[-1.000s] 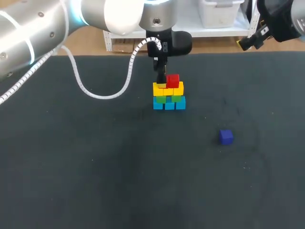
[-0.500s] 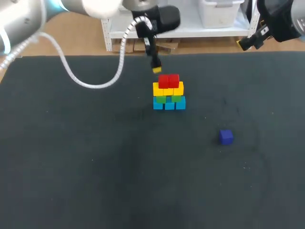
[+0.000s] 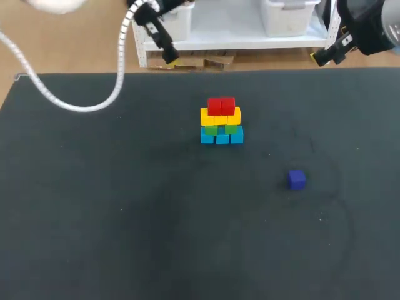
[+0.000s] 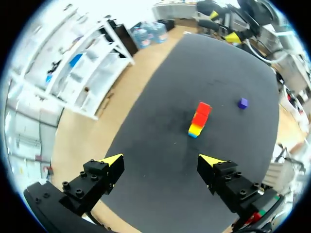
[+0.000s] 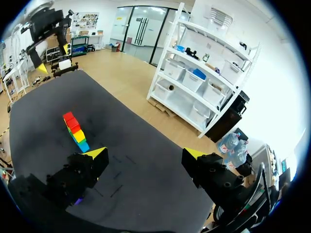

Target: Place the blue cubes, place green cubes on the blue cubes, place the yellow cubes on the green cubes, then place the red cubes on the yellow cubes, and place purple cube on the red cubes.

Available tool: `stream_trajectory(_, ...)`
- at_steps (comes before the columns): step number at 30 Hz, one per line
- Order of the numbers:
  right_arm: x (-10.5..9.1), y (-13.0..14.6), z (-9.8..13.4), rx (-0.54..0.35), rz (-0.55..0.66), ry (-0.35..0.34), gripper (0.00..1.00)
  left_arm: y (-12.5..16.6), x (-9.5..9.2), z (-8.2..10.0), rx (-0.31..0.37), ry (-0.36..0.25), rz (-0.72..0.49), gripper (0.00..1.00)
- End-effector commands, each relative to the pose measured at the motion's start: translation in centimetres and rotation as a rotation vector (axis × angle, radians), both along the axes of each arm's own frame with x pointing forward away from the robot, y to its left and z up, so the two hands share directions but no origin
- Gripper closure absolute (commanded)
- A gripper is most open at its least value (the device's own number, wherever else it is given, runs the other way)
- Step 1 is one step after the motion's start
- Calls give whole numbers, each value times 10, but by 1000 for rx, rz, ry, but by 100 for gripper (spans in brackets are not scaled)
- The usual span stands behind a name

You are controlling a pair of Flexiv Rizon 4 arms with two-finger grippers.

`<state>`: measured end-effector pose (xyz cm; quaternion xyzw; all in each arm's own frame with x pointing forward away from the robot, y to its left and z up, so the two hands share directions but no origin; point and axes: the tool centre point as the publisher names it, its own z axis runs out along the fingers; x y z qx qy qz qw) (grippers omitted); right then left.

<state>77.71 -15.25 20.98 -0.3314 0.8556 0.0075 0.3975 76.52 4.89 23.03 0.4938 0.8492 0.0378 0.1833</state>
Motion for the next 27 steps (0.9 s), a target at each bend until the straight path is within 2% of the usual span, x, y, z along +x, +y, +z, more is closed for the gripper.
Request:
stream_trajectory(1, -1, 1, -2, 0, -5, -9, 0, 58, -42, -3, -142, -365, 150, 0)
stream_trajectory(4, -1, 1, -2, 0, -5, -9, 0, 77, -49, -5, -168, -388, 202, 0)
stream_trajectory(7, -1, 1, -2, 0, -5, -9, 0, 97, -53, -8, -165, -448, 263, 0)
stream_trajectory(9, -1, 1, -2, 0, -5, -9, 0, 109, -56, -10, -209, -452, 316, 0)
stream_trajectory(13, -1, 1, -2, 0, -5, -9, 0, 131, -59, -13, -261, -501, 403, 0)
stream_trajectory(18, -1, 1, -2, 0, -5, -9, 0, 155, -62, -17, -313, -593, 494, 0)
stream_trajectory(27, -1, 1, -2, 0, -5, -9, 0, 188, -74, -37, -419, -675, 629, 0)
